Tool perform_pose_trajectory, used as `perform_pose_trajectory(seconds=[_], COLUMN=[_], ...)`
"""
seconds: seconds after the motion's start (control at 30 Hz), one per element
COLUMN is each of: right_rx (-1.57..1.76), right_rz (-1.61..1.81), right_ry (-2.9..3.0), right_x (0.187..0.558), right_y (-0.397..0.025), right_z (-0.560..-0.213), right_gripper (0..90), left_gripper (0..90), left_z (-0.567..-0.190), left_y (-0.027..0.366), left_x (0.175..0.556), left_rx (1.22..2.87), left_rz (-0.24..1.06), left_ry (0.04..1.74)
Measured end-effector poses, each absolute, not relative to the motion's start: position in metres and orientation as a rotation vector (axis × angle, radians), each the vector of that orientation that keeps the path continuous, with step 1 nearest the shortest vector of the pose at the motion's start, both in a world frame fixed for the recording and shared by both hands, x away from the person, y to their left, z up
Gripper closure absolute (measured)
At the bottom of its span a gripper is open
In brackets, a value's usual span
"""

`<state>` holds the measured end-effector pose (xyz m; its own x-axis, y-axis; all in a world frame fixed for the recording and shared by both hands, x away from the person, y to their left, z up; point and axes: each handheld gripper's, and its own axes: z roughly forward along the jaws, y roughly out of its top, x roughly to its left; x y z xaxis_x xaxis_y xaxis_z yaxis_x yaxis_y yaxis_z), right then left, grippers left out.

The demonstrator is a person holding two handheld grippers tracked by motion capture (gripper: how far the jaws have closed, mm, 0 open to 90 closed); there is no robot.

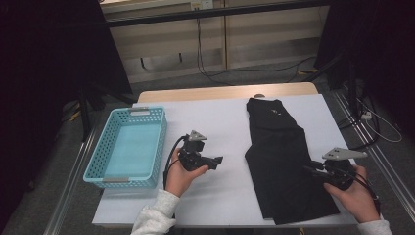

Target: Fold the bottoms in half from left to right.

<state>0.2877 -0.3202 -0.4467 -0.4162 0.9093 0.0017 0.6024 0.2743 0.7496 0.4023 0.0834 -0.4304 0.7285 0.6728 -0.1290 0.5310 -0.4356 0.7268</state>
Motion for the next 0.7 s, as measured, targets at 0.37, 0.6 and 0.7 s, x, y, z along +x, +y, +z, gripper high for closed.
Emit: perform_pose_trajectory(seconds=[0.37, 0.6, 0.7], right_rx=[1.353, 1.377, 1.39], right_rz=[1.009, 0.978, 0.971], right_ry=[2.094, 2.075, 2.063], right_x=[0.331, 0.364, 0.376], right_y=[-0.279, -0.26, -0.252], right_z=[-0.448, -0.451, -0.452], right_gripper=[41.7, 36.6, 35.7], left_gripper=[10.3, 9.6, 9.1], left_z=[-0.432, -0.434, -0.435], left_y=[0.092, 0.096, 0.099], left_x=[0.405, 0.405, 0.406], left_rx=[2.139, 2.139, 2.135], left_rz=[0.26, 0.251, 0.251], left_ry=[0.926, 0.944, 0.956])
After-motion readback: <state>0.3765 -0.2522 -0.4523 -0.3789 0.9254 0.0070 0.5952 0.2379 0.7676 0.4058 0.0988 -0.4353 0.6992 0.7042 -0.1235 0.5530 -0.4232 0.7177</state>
